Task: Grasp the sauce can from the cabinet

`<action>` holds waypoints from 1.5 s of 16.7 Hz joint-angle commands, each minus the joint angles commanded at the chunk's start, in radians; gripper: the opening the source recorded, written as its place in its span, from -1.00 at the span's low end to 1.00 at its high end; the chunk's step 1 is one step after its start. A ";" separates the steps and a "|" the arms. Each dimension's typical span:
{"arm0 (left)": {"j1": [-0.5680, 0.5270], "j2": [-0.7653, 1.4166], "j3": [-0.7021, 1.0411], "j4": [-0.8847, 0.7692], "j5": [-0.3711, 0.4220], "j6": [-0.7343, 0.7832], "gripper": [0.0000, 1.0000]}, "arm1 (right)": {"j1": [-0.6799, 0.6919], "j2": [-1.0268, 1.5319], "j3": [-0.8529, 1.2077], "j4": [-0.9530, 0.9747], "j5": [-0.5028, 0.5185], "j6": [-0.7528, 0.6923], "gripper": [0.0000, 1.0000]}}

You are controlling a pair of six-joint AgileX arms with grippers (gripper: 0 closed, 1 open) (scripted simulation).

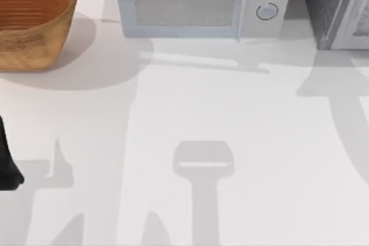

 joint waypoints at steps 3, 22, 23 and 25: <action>0.000 0.000 0.000 0.000 0.000 0.000 1.00 | -0.071 -0.223 -0.389 0.109 -0.073 -0.005 -1.00; 0.000 0.000 0.000 0.000 0.000 0.000 1.00 | -0.269 -0.858 -1.264 0.442 -0.295 -0.015 -1.00; 0.000 0.000 0.000 0.000 0.000 0.000 1.00 | -0.269 -0.837 -1.259 0.462 -0.305 -0.015 -1.00; 0.000 0.000 0.000 0.000 0.000 0.000 1.00 | -0.266 -0.763 -1.241 0.535 -0.340 -0.014 -1.00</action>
